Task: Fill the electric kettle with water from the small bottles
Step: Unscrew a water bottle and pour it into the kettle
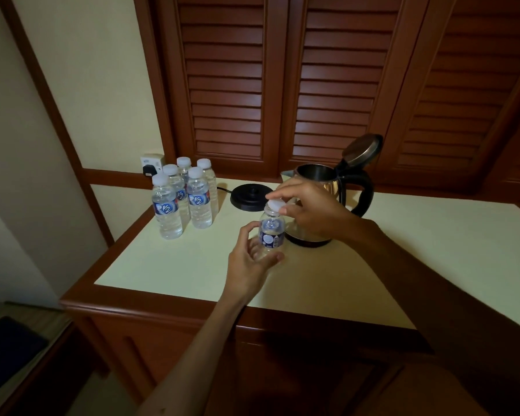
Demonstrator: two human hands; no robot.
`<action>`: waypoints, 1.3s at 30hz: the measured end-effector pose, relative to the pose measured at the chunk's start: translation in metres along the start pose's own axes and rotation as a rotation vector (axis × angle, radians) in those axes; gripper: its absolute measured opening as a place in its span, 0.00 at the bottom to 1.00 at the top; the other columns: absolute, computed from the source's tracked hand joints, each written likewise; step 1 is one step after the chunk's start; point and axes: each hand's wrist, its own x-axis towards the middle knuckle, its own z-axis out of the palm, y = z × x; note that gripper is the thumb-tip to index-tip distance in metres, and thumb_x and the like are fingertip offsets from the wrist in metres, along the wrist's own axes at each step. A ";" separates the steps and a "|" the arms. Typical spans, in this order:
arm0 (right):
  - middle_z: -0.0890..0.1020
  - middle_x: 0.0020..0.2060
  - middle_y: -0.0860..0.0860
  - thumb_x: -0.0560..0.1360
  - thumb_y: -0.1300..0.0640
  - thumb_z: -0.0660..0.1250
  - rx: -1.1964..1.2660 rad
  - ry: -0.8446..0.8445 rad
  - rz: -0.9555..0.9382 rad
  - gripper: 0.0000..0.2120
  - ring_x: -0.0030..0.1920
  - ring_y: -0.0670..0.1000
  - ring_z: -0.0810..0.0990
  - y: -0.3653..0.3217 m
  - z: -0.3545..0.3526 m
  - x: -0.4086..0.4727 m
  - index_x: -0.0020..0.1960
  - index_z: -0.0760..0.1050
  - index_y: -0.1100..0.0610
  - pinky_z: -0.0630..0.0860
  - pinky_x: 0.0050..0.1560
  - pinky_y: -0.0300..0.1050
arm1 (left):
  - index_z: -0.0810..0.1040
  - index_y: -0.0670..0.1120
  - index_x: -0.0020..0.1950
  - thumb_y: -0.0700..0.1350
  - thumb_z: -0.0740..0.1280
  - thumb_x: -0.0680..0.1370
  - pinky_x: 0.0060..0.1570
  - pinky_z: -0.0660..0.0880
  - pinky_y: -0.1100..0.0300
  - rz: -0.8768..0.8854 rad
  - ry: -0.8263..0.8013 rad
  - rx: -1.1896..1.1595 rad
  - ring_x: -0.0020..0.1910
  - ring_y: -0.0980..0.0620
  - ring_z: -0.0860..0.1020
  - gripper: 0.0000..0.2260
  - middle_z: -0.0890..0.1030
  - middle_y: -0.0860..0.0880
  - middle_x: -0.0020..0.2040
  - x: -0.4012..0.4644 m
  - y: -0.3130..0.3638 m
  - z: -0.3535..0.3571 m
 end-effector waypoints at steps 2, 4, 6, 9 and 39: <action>0.77 0.58 0.49 0.76 0.61 0.67 -0.019 -0.035 -0.005 0.16 0.57 0.48 0.73 0.001 -0.001 0.003 0.63 0.77 0.52 0.69 0.58 0.43 | 0.71 0.60 0.63 0.39 0.78 0.70 0.45 0.77 0.60 0.003 -0.006 0.000 0.43 0.57 0.79 0.29 0.81 0.55 0.44 0.001 -0.001 -0.001; 0.76 0.59 0.49 0.77 0.61 0.66 -0.052 -0.074 -0.018 0.16 0.58 0.47 0.72 0.001 -0.003 0.007 0.64 0.77 0.53 0.67 0.59 0.42 | 0.71 0.59 0.63 0.38 0.78 0.70 0.47 0.78 0.58 0.000 -0.014 -0.013 0.45 0.55 0.79 0.29 0.82 0.51 0.46 0.002 -0.003 -0.002; 0.77 0.60 0.50 0.77 0.62 0.66 -0.102 -0.133 -0.063 0.16 0.58 0.46 0.71 0.000 -0.006 0.012 0.64 0.77 0.54 0.66 0.59 0.41 | 0.72 0.58 0.63 0.37 0.78 0.69 0.47 0.78 0.57 -0.010 -0.021 -0.034 0.43 0.56 0.79 0.29 0.82 0.51 0.45 0.003 -0.003 -0.002; 0.78 0.59 0.50 0.77 0.62 0.66 -0.192 -0.230 -0.136 0.15 0.59 0.48 0.73 -0.003 -0.011 0.018 0.63 0.77 0.56 0.66 0.60 0.41 | 0.74 0.56 0.62 0.34 0.78 0.67 0.49 0.78 0.53 -0.027 -0.021 -0.081 0.46 0.52 0.81 0.30 0.83 0.45 0.50 0.007 -0.004 -0.003; 0.70 0.39 0.42 0.75 0.44 0.67 -0.044 0.033 0.057 0.12 0.40 0.42 0.71 0.013 0.019 0.011 0.51 0.76 0.51 0.65 0.39 0.39 | 0.74 0.55 0.60 0.32 0.77 0.68 0.54 0.80 0.49 -0.054 -0.036 -0.088 0.51 0.46 0.84 0.28 0.86 0.43 0.51 0.004 0.005 -0.003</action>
